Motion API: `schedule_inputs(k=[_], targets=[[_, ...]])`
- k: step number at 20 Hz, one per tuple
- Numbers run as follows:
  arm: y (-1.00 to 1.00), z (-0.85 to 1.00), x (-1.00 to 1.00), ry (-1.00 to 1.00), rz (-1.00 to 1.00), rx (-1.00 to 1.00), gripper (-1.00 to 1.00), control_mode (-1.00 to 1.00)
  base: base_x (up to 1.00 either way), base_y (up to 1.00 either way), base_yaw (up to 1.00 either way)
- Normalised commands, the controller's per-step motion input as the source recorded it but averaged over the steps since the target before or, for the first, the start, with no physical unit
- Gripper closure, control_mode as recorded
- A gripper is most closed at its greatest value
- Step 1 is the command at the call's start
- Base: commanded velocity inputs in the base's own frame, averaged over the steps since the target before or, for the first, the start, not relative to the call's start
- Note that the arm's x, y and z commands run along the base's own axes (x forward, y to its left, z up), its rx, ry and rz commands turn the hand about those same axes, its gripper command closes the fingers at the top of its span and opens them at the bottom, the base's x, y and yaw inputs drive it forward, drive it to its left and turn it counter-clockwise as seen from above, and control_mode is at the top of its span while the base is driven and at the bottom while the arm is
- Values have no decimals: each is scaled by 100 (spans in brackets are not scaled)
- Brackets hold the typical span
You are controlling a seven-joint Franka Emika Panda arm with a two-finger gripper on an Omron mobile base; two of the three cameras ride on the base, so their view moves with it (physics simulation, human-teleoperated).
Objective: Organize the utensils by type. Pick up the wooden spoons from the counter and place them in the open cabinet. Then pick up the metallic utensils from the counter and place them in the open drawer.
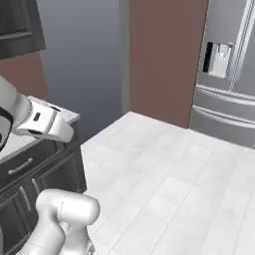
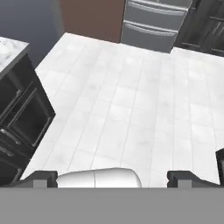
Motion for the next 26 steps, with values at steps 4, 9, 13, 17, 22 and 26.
schedule_inputs(k=[4,9,13,17,22,26], targets=[[0,0,0,0,0,0,-100,100,7,0,100],[0,0,0,0,0,0,-100,100,1,0,95],[0,0,0,0,0,0,-100,100,14,6,22],[0,0,0,0,0,0,-100,100,3,12,0],[0,0,0,0,0,0,-100,100,40,0,26],[0,0,0,0,0,0,-100,100,75,-15,70]])
